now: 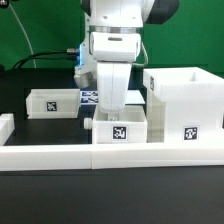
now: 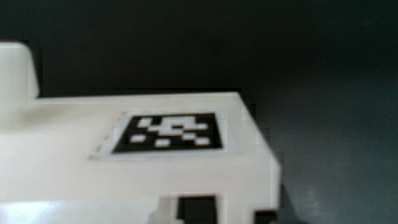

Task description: Assemble drawer

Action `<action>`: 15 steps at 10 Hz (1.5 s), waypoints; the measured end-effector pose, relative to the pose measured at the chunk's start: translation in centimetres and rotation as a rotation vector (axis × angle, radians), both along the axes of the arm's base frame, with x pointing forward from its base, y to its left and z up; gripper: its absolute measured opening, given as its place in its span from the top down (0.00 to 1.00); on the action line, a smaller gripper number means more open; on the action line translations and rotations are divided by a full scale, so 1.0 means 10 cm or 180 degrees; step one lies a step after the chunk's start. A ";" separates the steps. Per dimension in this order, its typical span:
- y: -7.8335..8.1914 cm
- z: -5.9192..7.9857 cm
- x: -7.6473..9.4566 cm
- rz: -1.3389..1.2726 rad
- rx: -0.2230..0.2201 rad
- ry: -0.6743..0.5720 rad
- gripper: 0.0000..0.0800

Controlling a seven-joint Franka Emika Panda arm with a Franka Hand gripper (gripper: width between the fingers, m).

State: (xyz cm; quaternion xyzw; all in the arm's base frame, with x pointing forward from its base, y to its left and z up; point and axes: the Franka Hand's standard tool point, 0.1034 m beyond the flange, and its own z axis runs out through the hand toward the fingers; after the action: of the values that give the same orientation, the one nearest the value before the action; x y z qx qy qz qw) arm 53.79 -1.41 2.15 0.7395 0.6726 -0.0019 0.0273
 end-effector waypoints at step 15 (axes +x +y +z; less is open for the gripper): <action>0.13 -0.02 0.04 0.0154 -0.0005 0.0066 0.95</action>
Offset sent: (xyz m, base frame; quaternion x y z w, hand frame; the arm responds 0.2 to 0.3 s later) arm 0.0000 0.0000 0.0000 0.0000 0.0000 0.0000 1.0000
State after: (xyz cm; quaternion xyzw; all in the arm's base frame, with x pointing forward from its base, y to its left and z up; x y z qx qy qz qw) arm 54.23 -0.12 1.91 0.7229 0.6906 -0.0093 0.0210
